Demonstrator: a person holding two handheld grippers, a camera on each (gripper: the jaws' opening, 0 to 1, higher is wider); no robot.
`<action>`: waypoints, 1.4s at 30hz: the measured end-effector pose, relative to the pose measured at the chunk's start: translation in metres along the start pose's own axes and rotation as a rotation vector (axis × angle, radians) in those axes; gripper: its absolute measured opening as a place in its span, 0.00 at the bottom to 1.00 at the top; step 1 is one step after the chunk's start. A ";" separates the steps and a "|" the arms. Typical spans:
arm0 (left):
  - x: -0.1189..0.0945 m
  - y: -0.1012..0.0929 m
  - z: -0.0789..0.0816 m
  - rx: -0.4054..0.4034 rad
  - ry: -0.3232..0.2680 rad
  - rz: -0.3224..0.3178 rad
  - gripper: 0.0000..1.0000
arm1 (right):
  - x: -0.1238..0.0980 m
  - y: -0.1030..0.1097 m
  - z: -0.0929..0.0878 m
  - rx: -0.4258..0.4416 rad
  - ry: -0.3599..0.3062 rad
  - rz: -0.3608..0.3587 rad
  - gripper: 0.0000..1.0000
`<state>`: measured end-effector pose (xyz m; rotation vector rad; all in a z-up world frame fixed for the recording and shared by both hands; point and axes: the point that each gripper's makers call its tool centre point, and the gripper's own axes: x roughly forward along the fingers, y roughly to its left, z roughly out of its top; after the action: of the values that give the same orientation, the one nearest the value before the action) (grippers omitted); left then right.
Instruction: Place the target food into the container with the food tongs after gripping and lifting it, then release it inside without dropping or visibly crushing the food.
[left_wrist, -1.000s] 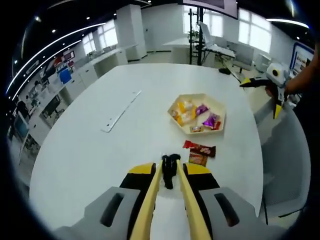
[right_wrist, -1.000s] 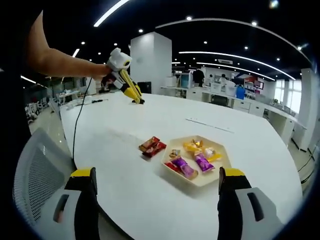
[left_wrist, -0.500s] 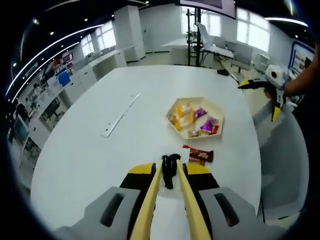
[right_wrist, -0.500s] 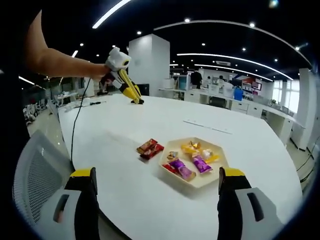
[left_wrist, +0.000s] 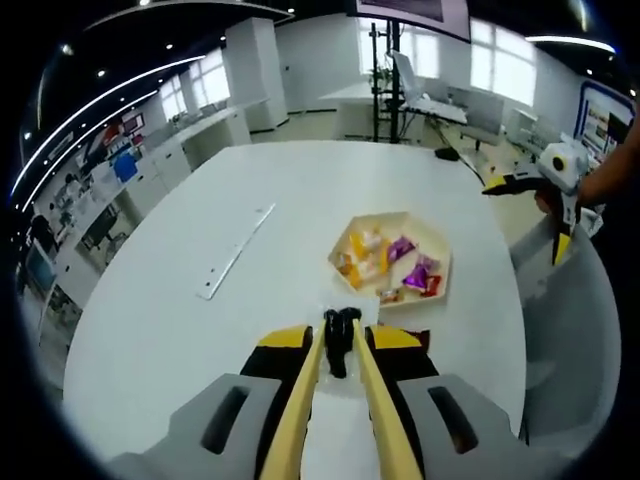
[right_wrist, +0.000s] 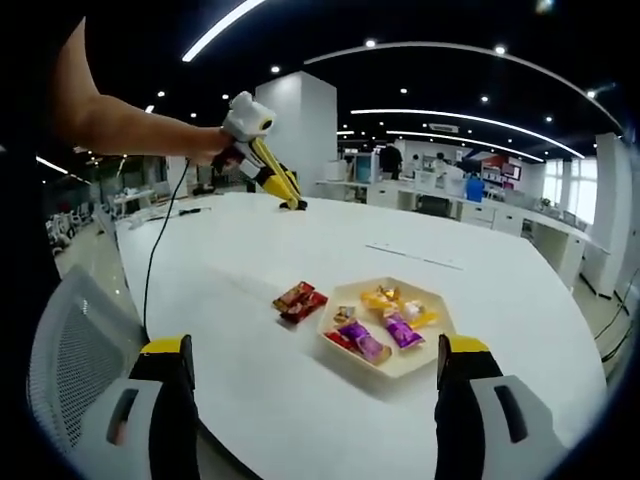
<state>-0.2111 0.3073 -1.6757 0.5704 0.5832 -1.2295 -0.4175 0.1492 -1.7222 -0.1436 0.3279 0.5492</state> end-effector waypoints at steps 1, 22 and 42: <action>0.004 0.001 0.002 0.007 0.001 -0.005 0.17 | 0.000 0.000 0.000 0.000 -0.001 -0.001 1.00; 0.066 -0.024 0.051 0.060 -0.004 -0.056 0.17 | -0.002 -0.003 0.005 0.019 -0.025 -0.013 1.00; 0.104 -0.052 0.108 0.078 -0.045 -0.083 0.17 | -0.003 -0.003 0.007 0.016 -0.032 -0.019 1.00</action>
<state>-0.2264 0.1497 -1.6734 0.5875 0.5271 -1.3447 -0.4167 0.1466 -1.7147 -0.1221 0.2993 0.5297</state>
